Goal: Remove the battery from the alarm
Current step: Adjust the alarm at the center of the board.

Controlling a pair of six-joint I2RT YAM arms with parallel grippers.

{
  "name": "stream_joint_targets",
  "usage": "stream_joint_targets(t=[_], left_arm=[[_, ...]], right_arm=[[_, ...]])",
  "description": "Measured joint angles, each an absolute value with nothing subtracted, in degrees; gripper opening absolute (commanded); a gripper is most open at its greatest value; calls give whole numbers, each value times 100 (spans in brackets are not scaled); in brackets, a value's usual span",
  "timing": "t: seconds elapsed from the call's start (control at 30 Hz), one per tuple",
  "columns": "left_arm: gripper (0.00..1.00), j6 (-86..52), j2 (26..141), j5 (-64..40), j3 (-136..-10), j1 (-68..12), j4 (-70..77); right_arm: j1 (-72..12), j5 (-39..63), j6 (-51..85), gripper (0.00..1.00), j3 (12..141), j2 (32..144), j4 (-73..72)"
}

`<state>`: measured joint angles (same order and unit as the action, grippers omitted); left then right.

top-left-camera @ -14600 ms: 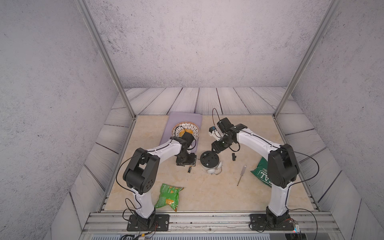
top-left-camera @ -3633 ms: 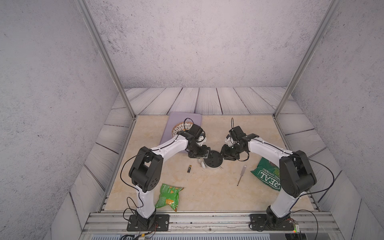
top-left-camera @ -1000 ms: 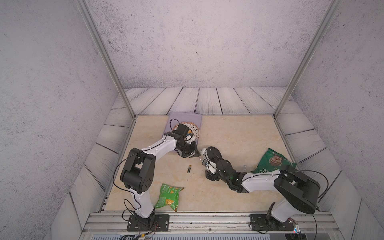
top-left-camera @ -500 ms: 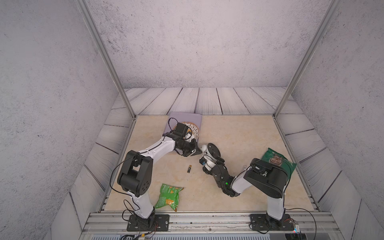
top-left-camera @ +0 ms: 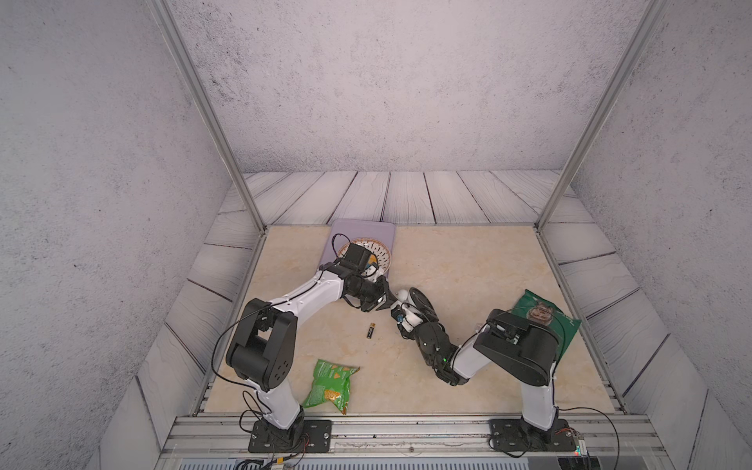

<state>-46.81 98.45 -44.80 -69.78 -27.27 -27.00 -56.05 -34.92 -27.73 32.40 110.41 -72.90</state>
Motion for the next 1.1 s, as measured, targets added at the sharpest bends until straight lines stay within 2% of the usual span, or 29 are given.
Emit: stream_joint_targets(t=[0.1,0.3,0.4,0.53,0.7,0.97,1.1], left_arm=[[34,-4622,9736,-4525,-7006,-2759,-2755],[71,-3994,9354,-4150,-7609,-2624,-3242],[82,-3457,9052,-3548,-7929,-2534,-3627],[90,-2803,8508,-2515,-7966,-2486,-4016],[94,-2416,8145,-1765,-7566,-2475,-4165],[98,-2246,8176,-1308,-7057,-2475,-4217],[99,-2222,8180,-1229,-7043,-2475,-4226]], right_arm=[[-5594,-3284,-2571,36,3033,10510,-6720],[-5253,-2351,-1634,33,2934,8982,-4388],[-4711,-1391,-727,32,3479,8243,-2683],[-3776,261,578,35,4215,7822,-1369],[-3190,1758,1833,37,4501,8062,-799],[-2958,3439,3262,43,5175,9817,-969],[-2755,4119,3487,55,5767,10597,-978]])
